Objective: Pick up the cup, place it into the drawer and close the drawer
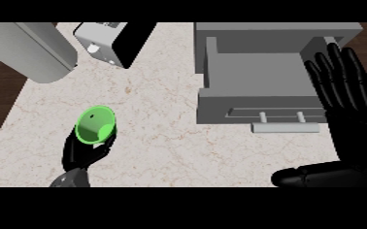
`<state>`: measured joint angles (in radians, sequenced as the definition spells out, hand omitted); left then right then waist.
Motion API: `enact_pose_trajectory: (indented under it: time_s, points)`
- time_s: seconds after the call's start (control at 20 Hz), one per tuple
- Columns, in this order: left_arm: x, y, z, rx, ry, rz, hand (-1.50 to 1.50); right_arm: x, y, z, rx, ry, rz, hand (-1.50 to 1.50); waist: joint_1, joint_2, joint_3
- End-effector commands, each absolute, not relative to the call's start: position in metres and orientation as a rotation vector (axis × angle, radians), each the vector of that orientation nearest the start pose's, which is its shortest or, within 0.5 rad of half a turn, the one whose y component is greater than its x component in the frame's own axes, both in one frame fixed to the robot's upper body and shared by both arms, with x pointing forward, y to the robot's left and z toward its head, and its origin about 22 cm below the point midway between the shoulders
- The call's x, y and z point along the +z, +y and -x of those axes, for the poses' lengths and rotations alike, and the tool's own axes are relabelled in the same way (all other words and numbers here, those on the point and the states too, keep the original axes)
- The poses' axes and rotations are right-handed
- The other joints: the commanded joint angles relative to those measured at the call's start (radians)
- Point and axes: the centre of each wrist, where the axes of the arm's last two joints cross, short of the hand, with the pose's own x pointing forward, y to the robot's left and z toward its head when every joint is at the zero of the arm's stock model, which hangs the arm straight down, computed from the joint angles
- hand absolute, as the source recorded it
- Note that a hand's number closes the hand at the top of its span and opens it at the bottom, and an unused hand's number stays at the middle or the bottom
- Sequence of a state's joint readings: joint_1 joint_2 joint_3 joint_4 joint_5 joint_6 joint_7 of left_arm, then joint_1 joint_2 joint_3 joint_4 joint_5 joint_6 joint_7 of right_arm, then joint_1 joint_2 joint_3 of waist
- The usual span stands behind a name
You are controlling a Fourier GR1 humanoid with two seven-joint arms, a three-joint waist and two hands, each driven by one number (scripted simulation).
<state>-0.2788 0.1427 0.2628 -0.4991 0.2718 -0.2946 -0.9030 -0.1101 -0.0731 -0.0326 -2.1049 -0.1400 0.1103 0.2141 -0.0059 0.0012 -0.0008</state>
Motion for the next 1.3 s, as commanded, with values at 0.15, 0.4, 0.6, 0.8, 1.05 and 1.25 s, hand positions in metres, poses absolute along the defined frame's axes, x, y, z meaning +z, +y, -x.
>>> enact_pose_trajectory:
  time_s: [0.15, 0.4, 0.6, 0.8, 1.05, 1.25]
  points:
    - [-0.161, 0.292, -0.235, 0.352, -1.872, 0.085, 1.50, 0.150, -0.246, -0.223, 0.125, -1.998, -0.161, -1.50, -0.005, 0.002, -0.001]
    - [-0.144, 0.296, -0.253, 0.348, -1.946, 0.058, 1.50, 0.146, -0.243, -0.216, 0.144, -2.009, -0.151, -1.50, -0.002, 0.000, 0.000]
    - [-0.148, 0.282, -0.241, 0.329, -1.935, 0.121, 1.50, 0.159, -0.259, -0.227, 0.122, -1.999, -0.150, -1.50, 0.008, -0.002, 0.001]
    - [-0.117, 0.284, -0.272, 0.288, -2.005, 0.125, 1.50, 0.155, -0.244, -0.222, 0.125, -1.991, -0.157, -1.50, 0.011, -0.004, 0.001]
    - [-0.091, 0.274, -0.287, 0.249, -2.052, 0.255, 1.50, 0.133, -0.250, -0.220, 0.145, -1.976, -0.153, -1.50, 0.013, -0.005, 0.002]
    - [-0.061, 0.256, -0.293, 0.125, -2.065, 0.292, 1.50, 0.142, -0.241, -0.214, 0.126, -1.988, -0.142, -1.50, 0.014, -0.006, 0.002]
